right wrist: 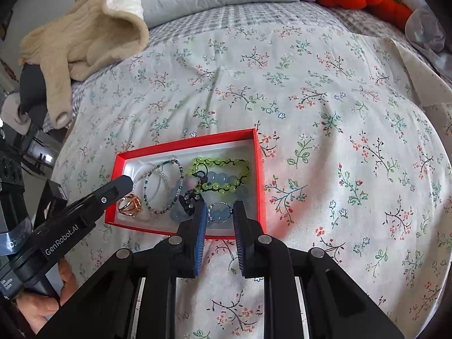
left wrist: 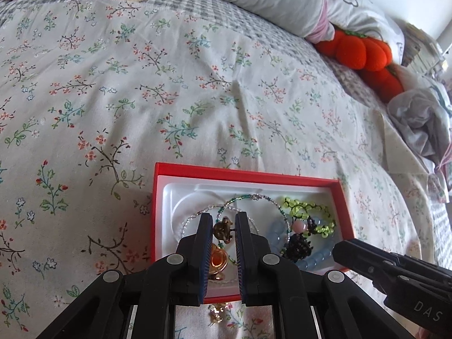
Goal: Organize jewelry
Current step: 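Lower both earrings into the red box and open both tools, then grasp the gold dangle earring beside the box with the left tool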
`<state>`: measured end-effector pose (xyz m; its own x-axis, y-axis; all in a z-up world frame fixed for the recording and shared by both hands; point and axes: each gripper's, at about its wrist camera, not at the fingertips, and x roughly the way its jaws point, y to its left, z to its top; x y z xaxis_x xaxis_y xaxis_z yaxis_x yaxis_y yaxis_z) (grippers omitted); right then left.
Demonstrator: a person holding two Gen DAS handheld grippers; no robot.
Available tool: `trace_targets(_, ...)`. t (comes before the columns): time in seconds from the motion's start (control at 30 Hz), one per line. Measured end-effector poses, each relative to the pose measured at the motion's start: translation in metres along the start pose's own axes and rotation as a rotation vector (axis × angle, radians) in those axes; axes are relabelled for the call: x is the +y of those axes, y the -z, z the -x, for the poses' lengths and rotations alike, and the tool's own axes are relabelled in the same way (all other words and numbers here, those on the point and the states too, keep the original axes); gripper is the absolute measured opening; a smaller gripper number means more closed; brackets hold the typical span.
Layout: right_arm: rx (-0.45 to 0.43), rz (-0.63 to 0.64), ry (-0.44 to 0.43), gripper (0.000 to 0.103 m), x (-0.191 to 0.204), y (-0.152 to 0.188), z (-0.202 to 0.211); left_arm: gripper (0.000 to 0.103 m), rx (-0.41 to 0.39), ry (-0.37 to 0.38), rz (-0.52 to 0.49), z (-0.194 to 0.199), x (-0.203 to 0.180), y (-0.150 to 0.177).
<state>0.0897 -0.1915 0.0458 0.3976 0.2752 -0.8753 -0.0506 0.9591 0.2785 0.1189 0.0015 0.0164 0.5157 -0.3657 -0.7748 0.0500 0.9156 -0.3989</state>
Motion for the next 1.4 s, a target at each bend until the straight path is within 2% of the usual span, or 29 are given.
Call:
trace_targets(0.03, -0.001, -0.007, -0.006, 0.02, -0.001, -0.001, 0.001, 0.027, 0.007, 0.0, 0.006, -0.001, 0.0, 0.0)
trace_targets(0.1, -0.005, -0.013, -0.008, 0.02, -0.003, -0.001, 0.002, 0.038, 0.005, -0.01, 0.012, 0.001, 0.0, 0.0)
trace_targets(0.27, -0.005, -0.019, -0.006, 0.02, -0.005, -0.002, 0.003, 0.039, 0.004, -0.028, 0.011, 0.009, 0.002, 0.001)
trace_targets(0.5, -0.005, -0.038, -0.016, 0.021, -0.006, -0.007, -0.002, 0.046, 0.032, -0.058, 0.042, 0.019, 0.007, 0.007)
trace_targets(0.63, -0.001, -0.06, -0.032, 0.032, -0.008, -0.007, -0.001, 0.049, 0.059, -0.078, 0.039, 0.023, 0.008, 0.013)
trace_targets(0.87, -0.005, -0.058, -0.029, 0.039, -0.008, -0.001, 0.013, 0.05, 0.109, -0.124, 0.043, 0.03, 0.012, 0.025)
trace_targets(1.0, -0.009, -0.05, -0.014, 0.048, -0.007, 0.007, 0.023, 0.05, 0.136, -0.141, 0.037, 0.033, 0.013, 0.034)
trace_targets(1.2, 0.037, -0.052, 0.017, 0.048, -0.007, 0.023, 0.025, 0.05, 0.177, -0.167, 0.046, 0.034, 0.018, 0.049)
trace_targets(1.4, 0.078, -0.034, 0.053, 0.048, -0.004, 0.038, 0.02, 0.05, 0.201, -0.163, 0.056, 0.03, 0.018, 0.058)
